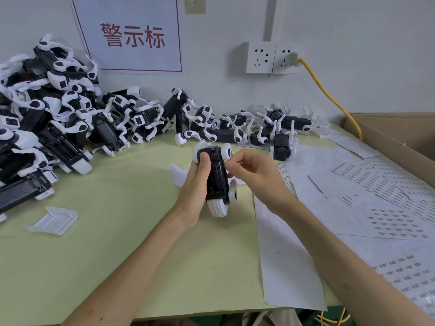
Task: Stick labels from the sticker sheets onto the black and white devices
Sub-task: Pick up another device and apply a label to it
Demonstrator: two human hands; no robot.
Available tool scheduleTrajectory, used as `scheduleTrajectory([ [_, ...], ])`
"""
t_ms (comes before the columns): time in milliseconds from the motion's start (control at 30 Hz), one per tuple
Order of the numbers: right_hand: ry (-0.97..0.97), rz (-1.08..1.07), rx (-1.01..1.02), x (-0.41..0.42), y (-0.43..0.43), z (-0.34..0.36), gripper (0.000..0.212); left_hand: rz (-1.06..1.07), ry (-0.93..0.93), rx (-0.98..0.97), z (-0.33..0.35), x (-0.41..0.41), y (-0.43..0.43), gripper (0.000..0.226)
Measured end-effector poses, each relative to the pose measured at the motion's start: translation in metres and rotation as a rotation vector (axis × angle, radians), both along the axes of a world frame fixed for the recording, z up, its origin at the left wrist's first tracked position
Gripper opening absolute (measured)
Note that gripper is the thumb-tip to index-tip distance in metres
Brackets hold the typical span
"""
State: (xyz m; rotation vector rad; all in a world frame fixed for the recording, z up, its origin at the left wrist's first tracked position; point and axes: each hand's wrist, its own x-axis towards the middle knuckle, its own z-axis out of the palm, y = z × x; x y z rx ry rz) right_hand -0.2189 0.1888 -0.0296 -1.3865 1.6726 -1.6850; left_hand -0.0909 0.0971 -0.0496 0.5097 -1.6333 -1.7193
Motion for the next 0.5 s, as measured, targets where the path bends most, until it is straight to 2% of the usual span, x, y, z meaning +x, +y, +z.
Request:
scheduleTrajectory([
  [367, -0.053, -0.014, 0.011, 0.0002, 0.0013, 0.0005, 0.015, 0.007, -0.001, 0.040, -0.0001, -0.0002, -0.0002, 0.076],
  [500, -0.069, -0.005, 0.027, -0.0011, 0.0020, 0.0007, 0.013, 0.004, -0.031, 0.032, 0.0003, -0.0006, -0.0007, 0.068],
])
